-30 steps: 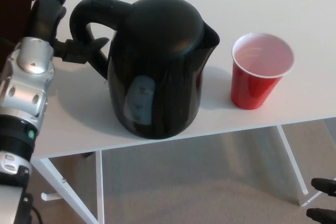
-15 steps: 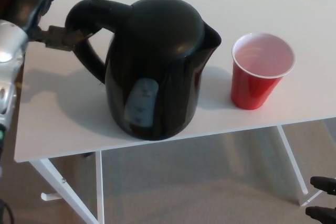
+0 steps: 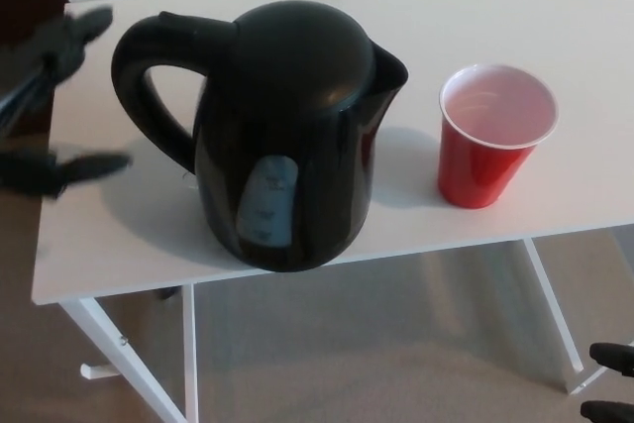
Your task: The robot walk towards a table in front and uses its left hand to pick up the pot from the base and pour water to the cup on the right hand side
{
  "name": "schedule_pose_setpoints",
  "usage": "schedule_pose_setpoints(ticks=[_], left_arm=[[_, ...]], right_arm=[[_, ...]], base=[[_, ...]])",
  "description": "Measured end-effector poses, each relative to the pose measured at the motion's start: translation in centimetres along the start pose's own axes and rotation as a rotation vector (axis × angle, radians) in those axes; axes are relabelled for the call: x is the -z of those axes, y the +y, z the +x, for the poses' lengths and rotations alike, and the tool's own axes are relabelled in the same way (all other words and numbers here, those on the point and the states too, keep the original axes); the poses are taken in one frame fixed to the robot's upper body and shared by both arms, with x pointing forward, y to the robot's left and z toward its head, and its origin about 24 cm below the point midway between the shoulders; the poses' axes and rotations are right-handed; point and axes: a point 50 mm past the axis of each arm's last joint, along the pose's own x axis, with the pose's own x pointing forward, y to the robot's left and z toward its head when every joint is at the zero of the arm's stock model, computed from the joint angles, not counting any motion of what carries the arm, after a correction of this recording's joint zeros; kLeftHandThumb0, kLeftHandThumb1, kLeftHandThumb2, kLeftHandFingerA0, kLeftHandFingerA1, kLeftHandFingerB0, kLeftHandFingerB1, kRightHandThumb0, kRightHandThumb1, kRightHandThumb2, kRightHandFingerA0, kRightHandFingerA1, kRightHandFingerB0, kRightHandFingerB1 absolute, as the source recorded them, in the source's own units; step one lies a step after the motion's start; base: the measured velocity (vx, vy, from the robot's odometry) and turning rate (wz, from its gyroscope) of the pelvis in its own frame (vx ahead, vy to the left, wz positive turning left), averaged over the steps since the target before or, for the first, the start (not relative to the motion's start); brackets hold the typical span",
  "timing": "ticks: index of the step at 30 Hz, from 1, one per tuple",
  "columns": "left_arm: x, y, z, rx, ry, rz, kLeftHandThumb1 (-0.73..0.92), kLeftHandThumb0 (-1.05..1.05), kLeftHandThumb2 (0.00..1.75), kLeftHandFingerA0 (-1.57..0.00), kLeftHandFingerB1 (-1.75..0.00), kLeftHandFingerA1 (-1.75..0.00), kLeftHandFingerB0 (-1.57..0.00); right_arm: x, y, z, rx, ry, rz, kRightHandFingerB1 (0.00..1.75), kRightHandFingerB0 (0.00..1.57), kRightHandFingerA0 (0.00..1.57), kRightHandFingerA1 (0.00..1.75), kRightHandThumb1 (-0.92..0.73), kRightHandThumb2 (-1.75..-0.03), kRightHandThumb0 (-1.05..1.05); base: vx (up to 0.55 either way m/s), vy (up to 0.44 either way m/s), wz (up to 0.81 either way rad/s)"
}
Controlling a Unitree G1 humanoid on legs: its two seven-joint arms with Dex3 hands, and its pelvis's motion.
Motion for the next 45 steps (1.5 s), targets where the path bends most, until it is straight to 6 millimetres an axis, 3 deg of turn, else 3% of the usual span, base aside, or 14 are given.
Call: schedule_pose_setpoints(ticks=[10, 11, 20, 24, 25, 26, 27, 29, 30, 37, 38, 42, 43, 45], left_arm=[[0.3, 0.1, -2.8, 0.044, -0.047, -0.012, 0.48, -0.75, 0.55, 0.0, 0.0, 0.0, 0.0], [1.0, 1.0, -3.6, 0.011, -0.035, -0.056, 0.4, -0.73, 0.73, 0.0, 0.0, 0.0, 0.0], [8.8, 3.3, -11.8, -0.268, 0.174, -0.365, 0.57, -0.78, 0.88, -0.07, -0.11, -0.22, -0.06], [14.3, -0.9, -17.2, -0.382, 0.422, -0.538, 0.59, -0.7, 0.92, -0.01, -0.25, -0.28, -0.06], [15.6, -2.6, -18.7, -0.395, 0.502, -0.579, 0.74, -0.62, 0.66, -0.08, -0.2, -0.2, -0.1], [16.7, -4.5, -20.3, -0.399, 0.59, -0.617, 0.59, -0.64, 0.9, -0.02, -0.29, -0.26, -0.06], [17.7, -6.5, -21.5, -0.384, 0.668, -0.649, 0.8, -0.64, 0.63, -0.01, -0.26, -0.25, -0.09], [18.7, -9.3, -22.7, -0.346, 0.77, -0.682, 0.81, -0.68, 0.64, -0.02, -0.26, -0.26, -0.1], [19.2, -10.9, -23.3, -0.312, 0.829, -0.692, 0.67, -0.75, 1.01, 0.0, -0.3, -0.25, -0.11], [19.2, -14.3, -21.9, -0.139, 0.878, -0.61, 0.61, -0.68, 0.94, -0.02, -0.33, -0.33, -0.04], [19.1, -14.4, -21.5, -0.128, 0.868, -0.598, 0.79, -0.63, 0.67, -0.09, -0.21, -0.2, -0.12], [18.3, -14.3, -19.2, -0.107, 0.802, -0.559, 0.82, -0.62, 0.64, -0.04, -0.24, -0.22, -0.09], [18.2, -14.4, -18.5, -0.11, 0.787, -0.564, 0.62, -0.67, 0.93, 0.0, -0.32, -0.39, -0.02], [18.0, -14.5, -17.4, -0.129, 0.769, -0.587, 0.64, -0.63, 0.95, 0.0, -0.32, -0.39, -0.02]], right_arm=[[1.0, -0.2, -0.2, 0.007, 0.036, 0.015, 0.55, 0.29, 0.46, 0.64, -0.44, -0.86, -0.04], [1.1, -0.2, -0.3, 0.011, 0.038, 0.017, 0.54, 0.29, 0.46, 0.63, -0.44, -0.86, -0.05], [1.3, -0.3, -0.2, 0.014, 0.056, 0.016, 0.54, 0.29, 0.39, 0.61, -0.45, -0.87, -0.1], [2.1, -0.6, -0.4, 0.032, 0.083, 0.03, 0.53, 0.25, 0.31, 0.58, -0.47, -0.89, -0.18], [2.4, -0.6, -0.4, 0.039, 0.092, 0.032, 0.53, 0.25, 0.28, 0.56, -0.47, -0.89, -0.23], [2.7, -0.7, -0.5, 0.052, 0.101, 0.036, 0.53, 0.23, 0.23, 0.55, -0.48, -0.9, -0.25], [3.2, -0.9, -0.7, 0.067, 0.108, 0.043, 0.44, 0.26, 0.26, 0.47, -0.64, -0.69, -0.37], [3.7, -1.1, -1.0, 0.092, 0.115, 0.061, 0.42, 0.25, 0.23, 0.45, -0.65, -0.68, -0.38], [4.1, -1.2, -1.2, 0.107, 0.118, 0.075, 0.41, 0.2, 0.23, 0.45, -0.66, -0.69, -0.38], [6.0, -1.8, -2.2, 0.192, 0.124, 0.16, 0.35, 0.08, 0.14, 0.41, -0.72, -0.72, -0.39], [6.1, -1.8, -2.3, 0.198, 0.123, 0.168, 0.34, 0.08, 0.13, 0.41, -0.73, -0.7, -0.4], [6.5, -1.8, -2.4, 0.23, 0.108, 0.201, 0.37, 0.09, 0.15, 0.44, -0.71, -0.74, -0.43], [6.5, -1.8, -2.4, 0.238, 0.099, 0.204, 0.37, 0.09, 0.14, 0.42, -0.72, -0.73, -0.45], [6.5, -1.7, -2.4, 0.245, 0.089, 0.209, 0.37, 0.11, 0.14, 0.42, -0.72, -0.72, -0.46]], base=[[0.0, 0.0, 0.0], [0.0, 0.0, 0.0], [0.0, 0.0, 0.0], [0.0, 0.0, 0.0], [0.0, 0.0, 0.0], [0.0, 0.0, 0.0], [0.0, 0.0, 0.0], [0.0, 0.0, 0.04], [0.0, 0.0, 0.0], [0.0, 0.0, 0.0], [0.0, 0.0, 0.0], [0.0, 0.0, 0.0], [0.0, 0.0, 0.0], [0.0, 0.0, 0.0]])
